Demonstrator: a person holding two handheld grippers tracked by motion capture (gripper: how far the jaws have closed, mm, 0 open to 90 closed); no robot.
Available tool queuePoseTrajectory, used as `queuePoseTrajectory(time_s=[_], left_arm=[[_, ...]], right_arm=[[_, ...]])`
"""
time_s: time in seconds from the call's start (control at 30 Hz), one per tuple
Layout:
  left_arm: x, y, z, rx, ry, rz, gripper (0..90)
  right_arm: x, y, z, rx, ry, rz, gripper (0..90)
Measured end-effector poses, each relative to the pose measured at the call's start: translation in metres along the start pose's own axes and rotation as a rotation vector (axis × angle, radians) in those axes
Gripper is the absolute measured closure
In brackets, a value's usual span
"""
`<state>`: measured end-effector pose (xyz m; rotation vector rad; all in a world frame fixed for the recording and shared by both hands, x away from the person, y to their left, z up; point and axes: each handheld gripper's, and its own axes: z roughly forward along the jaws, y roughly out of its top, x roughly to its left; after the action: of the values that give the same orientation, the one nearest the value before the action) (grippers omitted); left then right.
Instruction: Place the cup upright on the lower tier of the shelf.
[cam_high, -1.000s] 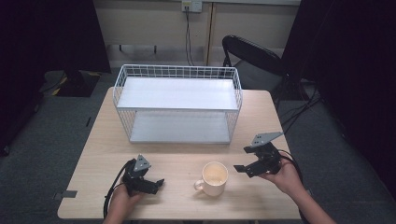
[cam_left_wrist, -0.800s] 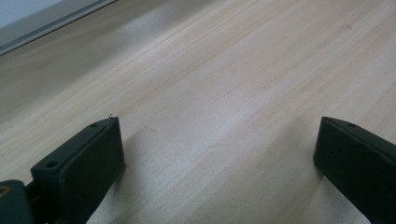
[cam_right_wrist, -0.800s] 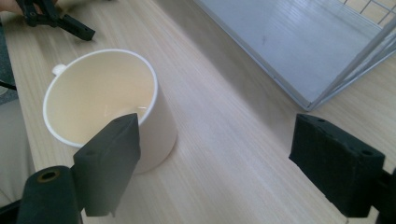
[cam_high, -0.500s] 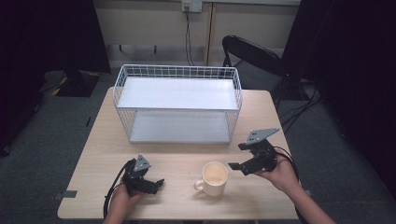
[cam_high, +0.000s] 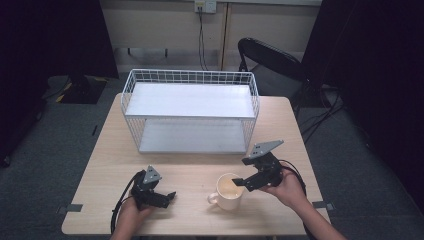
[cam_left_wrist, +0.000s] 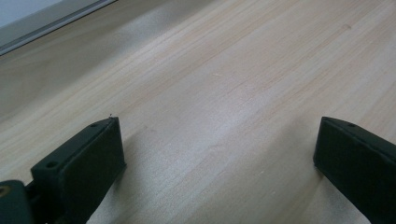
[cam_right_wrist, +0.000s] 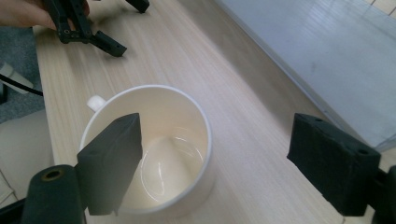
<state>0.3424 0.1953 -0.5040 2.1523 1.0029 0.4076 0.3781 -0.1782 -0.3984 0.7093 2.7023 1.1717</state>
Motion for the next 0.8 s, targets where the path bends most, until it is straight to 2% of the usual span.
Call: queuePoseTrajectory(time_s=[0.4, 0.47, 0.7, 0.73, 0.8], left_arm=[[0.000, 0.000, 0.000, 0.000, 0.000, 0.000, 1.2], [0.000, 0.000, 0.000, 0.000, 0.000, 0.000, 1.2], [0.000, 0.000, 0.000, 0.000, 0.000, 0.000, 1.2], [0.000, 0.000, 0.000, 0.000, 0.000, 0.000, 1.2], [0.000, 0.000, 0.000, 0.000, 0.000, 0.000, 1.2]], right_arm=[[0.003, -0.007, 0.018, 0.007, 0.035, 0.022, 24.9], [0.004, -0.008, 0.022, 0.015, 0.051, 0.030, 28.7], [0.005, -0.011, 0.027, 0.029, 0.051, 0.027, 37.9], [0.005, -0.012, 0.027, 0.037, 0.047, 0.030, 42.9], [0.004, -0.012, 0.028, 0.035, 0.046, 0.040, 46.3]])
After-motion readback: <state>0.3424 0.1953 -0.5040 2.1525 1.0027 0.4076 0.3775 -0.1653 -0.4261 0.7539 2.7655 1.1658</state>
